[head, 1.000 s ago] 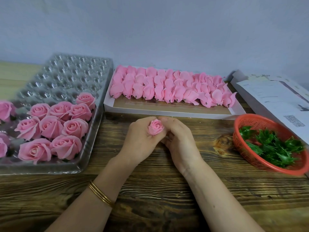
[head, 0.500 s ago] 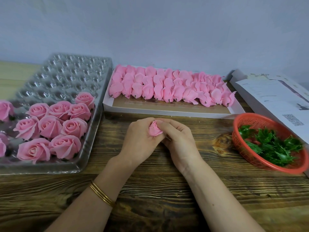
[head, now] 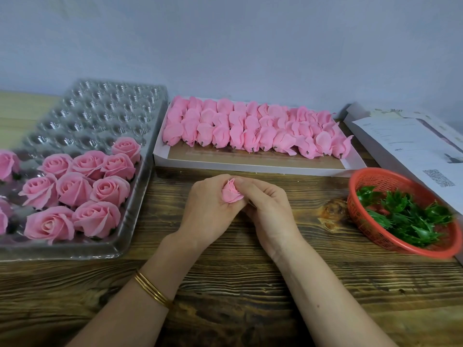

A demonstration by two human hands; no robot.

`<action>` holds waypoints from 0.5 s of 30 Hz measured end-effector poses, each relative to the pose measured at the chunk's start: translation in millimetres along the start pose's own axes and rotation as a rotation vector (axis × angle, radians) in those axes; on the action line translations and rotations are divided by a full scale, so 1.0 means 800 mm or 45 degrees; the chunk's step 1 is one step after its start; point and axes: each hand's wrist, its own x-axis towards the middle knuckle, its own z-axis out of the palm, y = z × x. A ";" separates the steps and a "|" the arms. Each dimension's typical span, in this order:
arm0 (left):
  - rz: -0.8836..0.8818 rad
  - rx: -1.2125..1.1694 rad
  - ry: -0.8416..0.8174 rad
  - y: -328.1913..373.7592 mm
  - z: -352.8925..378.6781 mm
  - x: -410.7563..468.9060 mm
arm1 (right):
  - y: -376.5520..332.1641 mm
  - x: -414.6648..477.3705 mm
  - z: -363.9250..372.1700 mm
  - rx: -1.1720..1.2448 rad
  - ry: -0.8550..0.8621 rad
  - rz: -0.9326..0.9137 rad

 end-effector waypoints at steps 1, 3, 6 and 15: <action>0.006 -0.001 0.001 0.000 0.000 0.000 | 0.000 0.000 0.000 0.000 0.000 -0.003; 0.019 -0.007 0.006 -0.001 0.000 -0.001 | 0.000 -0.001 0.000 -0.003 0.003 -0.012; 0.010 -0.005 0.017 -0.002 0.000 -0.001 | 0.000 -0.002 0.000 -0.007 0.002 -0.027; 0.033 0.017 0.019 -0.005 0.000 0.000 | -0.001 -0.002 0.001 -0.026 0.003 -0.028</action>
